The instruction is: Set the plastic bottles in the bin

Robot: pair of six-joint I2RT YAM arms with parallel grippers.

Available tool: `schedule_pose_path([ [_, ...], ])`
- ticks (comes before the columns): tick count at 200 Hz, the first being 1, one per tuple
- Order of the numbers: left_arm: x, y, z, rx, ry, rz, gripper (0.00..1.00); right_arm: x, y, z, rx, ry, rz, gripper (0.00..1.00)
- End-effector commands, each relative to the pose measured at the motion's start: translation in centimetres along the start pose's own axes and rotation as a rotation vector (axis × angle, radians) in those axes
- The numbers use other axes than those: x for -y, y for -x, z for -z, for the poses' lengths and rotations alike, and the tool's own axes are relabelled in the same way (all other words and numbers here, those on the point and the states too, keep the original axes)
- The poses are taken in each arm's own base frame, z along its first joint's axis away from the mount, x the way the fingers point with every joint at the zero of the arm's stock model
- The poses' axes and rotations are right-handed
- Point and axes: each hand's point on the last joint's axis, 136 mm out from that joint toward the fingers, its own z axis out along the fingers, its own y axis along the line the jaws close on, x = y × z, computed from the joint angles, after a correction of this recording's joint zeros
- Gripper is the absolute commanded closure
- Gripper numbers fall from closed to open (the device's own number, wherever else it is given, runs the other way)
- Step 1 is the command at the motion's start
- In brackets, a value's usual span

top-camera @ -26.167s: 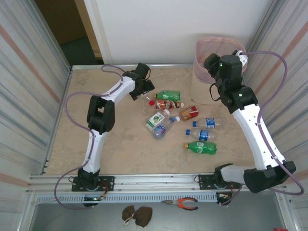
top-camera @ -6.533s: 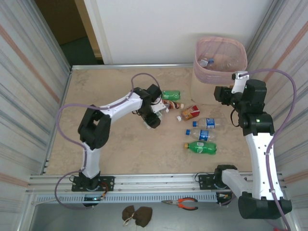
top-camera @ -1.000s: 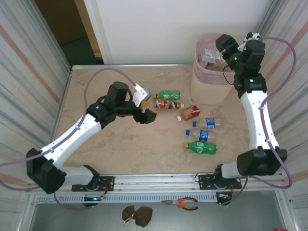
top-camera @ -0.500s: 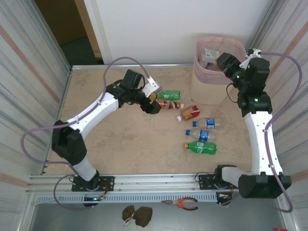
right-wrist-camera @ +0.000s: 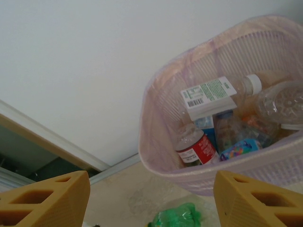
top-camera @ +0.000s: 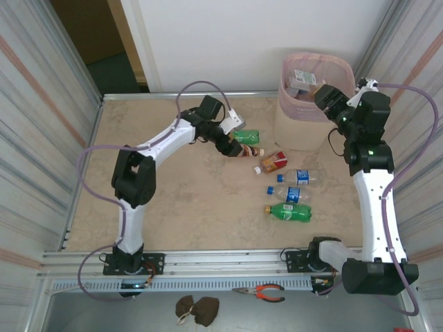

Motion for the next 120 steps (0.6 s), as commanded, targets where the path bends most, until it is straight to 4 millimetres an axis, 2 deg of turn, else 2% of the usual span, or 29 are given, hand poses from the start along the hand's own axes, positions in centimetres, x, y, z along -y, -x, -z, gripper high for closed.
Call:
schedule_pose_path([
  [1,-1.1,-0.1,-1.1,-0.007,-0.008,-0.014,0.23,0.2,0.1,1.1,0.013,-0.003,0.023,0.31],
  [58,-4.2,-1.5,-3.5,-0.052,0.032,0.012,0.23,0.8,-0.4,1.3,0.011,-0.011,0.023,0.31],
  [120,-3.6,-1.4,-3.6,-0.044,-0.004,0.016,0.23,1.3,-0.9,1.7,0.012,-0.023,0.023,0.30],
])
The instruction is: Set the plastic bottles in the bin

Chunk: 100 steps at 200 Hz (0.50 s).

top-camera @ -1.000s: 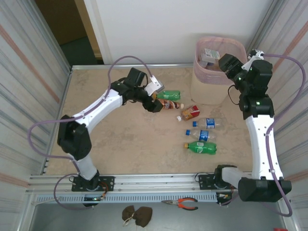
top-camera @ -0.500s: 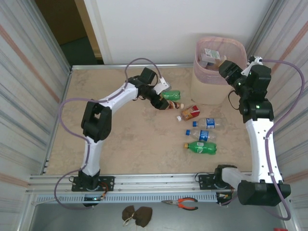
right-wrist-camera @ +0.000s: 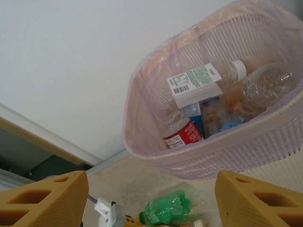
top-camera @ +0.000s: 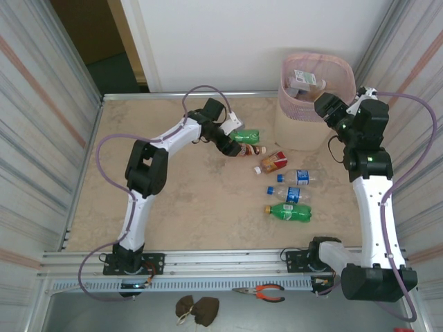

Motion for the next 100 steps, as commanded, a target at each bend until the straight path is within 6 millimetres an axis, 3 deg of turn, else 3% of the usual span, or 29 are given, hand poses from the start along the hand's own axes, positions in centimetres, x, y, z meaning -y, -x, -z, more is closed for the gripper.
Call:
schedule_pose_path([
  [1,0.6,0.5,0.5,0.010,-0.027,-0.019,0.23,-0.1,0.5,1.1,0.030,0.006,0.029,0.30],
  [100,2.5,-0.9,-0.4,-0.026,-0.048,-0.011,0.25,0.3,-0.1,1.1,0.018,-0.004,0.022,0.29],
])
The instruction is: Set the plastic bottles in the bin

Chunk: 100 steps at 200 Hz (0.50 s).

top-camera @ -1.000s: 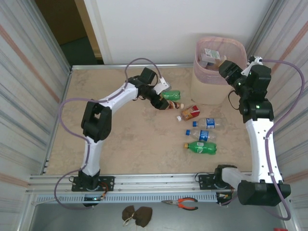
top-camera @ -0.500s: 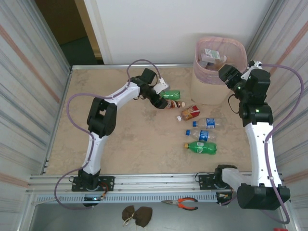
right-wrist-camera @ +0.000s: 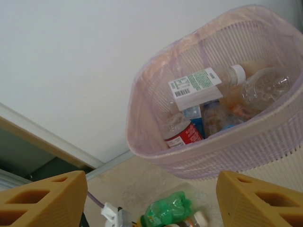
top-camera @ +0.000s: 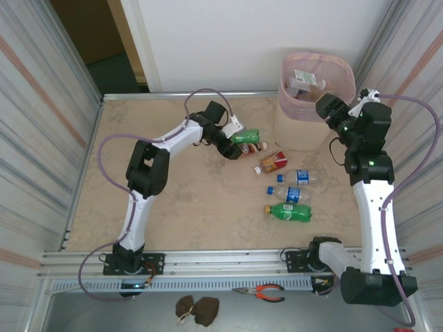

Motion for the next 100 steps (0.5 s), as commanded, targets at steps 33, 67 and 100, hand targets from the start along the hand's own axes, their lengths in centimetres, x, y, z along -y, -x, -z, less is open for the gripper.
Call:
schedule_pose_path([
  [33,1.3,-0.6,-0.2,-0.026,0.003,0.000,0.25,0.5,-0.3,0.3,-0.001,-0.011,0.019,0.29],
  [67,1.3,-1.0,-1.1,-0.049,0.024,0.010,0.25,0.0,-0.1,1.2,0.014,0.004,0.020,0.29],
  [100,1.0,-1.2,-1.9,-0.069,0.053,0.021,0.24,0.2,-0.3,1.2,0.011,-0.001,0.019,0.28],
])
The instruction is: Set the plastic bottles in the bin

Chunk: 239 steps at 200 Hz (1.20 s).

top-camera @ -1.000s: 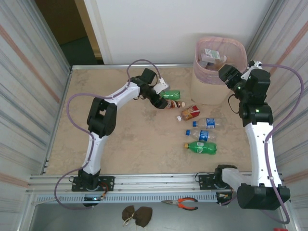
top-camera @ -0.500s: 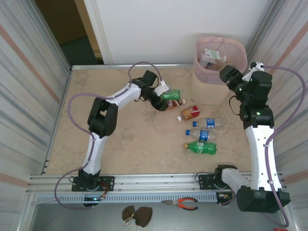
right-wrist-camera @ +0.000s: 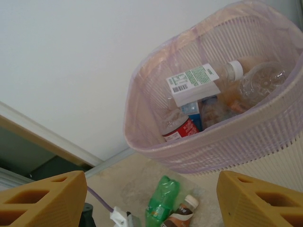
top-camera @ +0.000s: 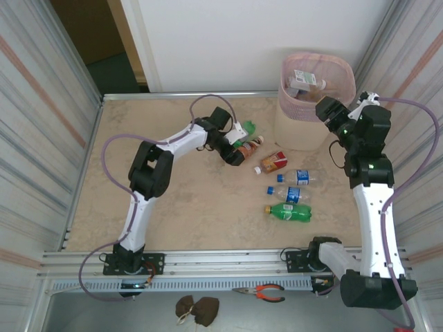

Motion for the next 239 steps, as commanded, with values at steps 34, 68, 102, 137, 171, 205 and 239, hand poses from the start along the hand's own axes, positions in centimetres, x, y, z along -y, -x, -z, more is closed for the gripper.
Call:
schedule_pose_path([
  [34,0.0,0.3,-1.2,-0.022,0.048,0.010,0.24,0.2,-0.1,0.5,0.004,-0.003,0.016,0.28],
  [68,0.3,0.4,-1.6,-0.026,0.047,0.004,0.27,0.3,-0.2,0.6,0.006,-0.007,0.019,0.28],
  [102,0.4,0.5,-1.5,-0.023,0.050,0.000,0.31,0.3,-0.2,0.7,0.007,-0.008,0.019,0.28],
  [137,0.7,0.9,-0.4,-0.006,0.061,-0.009,0.37,0.1,-0.1,1.0,0.011,0.001,0.015,0.28],
  [171,1.7,2.4,1.9,0.054,0.064,-0.016,0.40,-0.3,0.3,1.5,0.021,0.011,0.011,0.28],
  [205,3.9,3.8,5.0,0.118,0.054,-0.037,0.40,-0.8,0.0,1.8,0.007,0.034,-0.003,0.28],
  [239,6.2,4.6,8.8,0.207,0.033,-0.029,0.41,-1.9,-0.5,2.0,-0.015,0.092,0.012,0.29],
])
